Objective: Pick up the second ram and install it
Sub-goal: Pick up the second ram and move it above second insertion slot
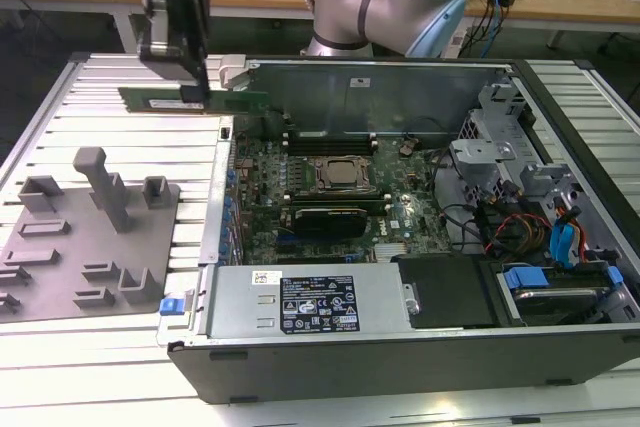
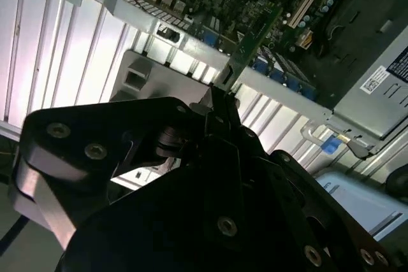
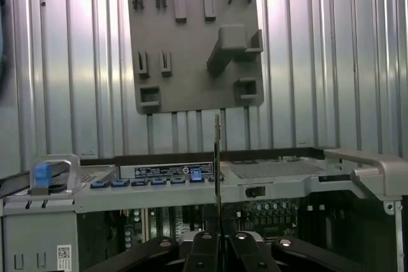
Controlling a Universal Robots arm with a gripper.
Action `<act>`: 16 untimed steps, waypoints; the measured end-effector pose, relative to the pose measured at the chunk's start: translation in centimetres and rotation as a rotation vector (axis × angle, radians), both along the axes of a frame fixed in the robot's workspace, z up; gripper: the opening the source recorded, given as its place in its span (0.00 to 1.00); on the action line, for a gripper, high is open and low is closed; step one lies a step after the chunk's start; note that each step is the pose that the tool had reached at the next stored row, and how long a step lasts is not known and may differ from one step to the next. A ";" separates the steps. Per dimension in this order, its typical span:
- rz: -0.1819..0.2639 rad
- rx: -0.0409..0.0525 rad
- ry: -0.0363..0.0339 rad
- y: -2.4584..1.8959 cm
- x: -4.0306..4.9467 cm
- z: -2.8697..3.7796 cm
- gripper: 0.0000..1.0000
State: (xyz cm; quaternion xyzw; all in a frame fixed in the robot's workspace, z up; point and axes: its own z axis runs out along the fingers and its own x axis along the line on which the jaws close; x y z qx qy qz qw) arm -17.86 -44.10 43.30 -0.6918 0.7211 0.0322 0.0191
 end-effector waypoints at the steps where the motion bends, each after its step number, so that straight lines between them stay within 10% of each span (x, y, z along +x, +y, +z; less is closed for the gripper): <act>1: 0.000 0.0000 0.0007 0.00 0.80 -0.05 0.13; 5: -0.001 0.0000 0.0030 0.00 3.80 -0.36 0.13; 16: -0.001 0.0000 0.0083 0.00 8.51 -1.22 0.13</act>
